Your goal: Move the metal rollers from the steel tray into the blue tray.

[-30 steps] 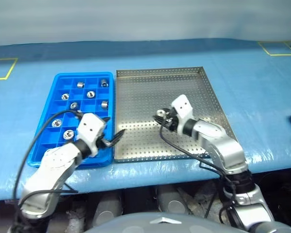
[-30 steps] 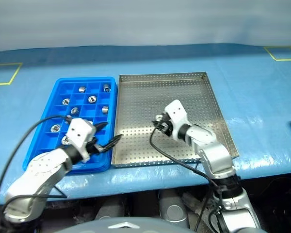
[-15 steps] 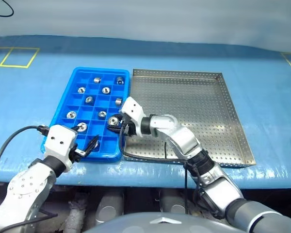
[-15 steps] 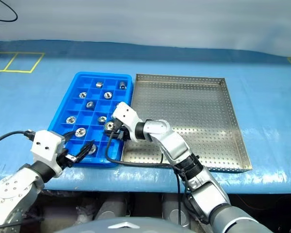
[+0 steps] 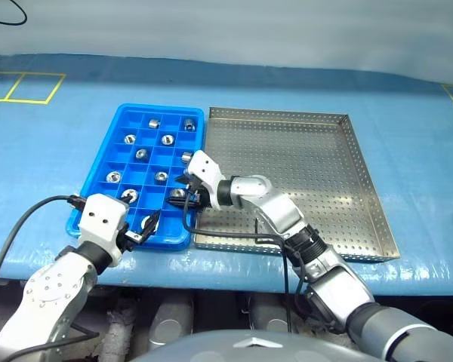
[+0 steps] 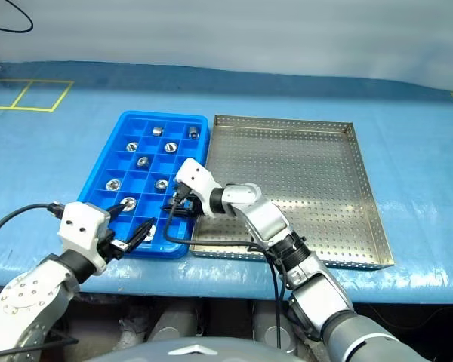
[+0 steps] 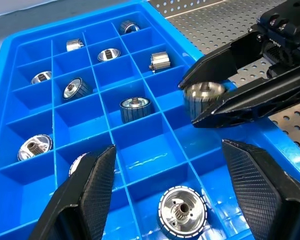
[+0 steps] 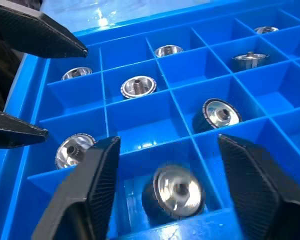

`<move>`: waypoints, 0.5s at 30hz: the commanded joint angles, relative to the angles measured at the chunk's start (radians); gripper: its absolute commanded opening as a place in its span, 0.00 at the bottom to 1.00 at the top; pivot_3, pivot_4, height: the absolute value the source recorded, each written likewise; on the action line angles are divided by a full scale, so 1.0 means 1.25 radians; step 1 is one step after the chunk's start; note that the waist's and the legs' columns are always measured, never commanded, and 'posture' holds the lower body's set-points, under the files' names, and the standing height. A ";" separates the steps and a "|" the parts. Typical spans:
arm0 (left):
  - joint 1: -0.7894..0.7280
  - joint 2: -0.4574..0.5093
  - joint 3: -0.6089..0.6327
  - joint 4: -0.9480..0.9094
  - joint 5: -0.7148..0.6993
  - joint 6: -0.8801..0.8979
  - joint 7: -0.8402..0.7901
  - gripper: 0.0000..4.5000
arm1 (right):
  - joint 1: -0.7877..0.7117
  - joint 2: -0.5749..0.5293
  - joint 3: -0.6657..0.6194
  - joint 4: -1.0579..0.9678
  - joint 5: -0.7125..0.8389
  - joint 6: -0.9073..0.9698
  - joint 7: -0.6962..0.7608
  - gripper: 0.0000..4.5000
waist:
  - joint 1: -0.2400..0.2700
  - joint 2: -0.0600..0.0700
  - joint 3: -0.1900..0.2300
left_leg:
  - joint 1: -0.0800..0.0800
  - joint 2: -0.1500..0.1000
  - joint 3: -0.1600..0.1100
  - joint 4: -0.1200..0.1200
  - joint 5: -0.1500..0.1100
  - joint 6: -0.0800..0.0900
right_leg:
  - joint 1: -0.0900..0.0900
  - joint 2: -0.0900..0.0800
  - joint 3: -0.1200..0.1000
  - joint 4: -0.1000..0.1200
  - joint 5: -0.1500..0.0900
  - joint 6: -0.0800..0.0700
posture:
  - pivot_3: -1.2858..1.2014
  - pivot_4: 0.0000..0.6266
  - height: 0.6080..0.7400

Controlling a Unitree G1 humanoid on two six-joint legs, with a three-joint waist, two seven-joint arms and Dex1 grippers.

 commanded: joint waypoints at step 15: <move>-0.338 -0.031 -0.228 0.245 0.073 -0.128 -0.028 0.81 | 0.181 -0.253 -0.283 -0.302 0.033 0.081 -0.099 0.83 | -0.032 0.000 0.000 | -0.001 -0.001 0.004 0.000 0.000 0.001 | 0.000 0.000 0.001 -0.001 0.001 0.002 | 0.46 0.24 1.00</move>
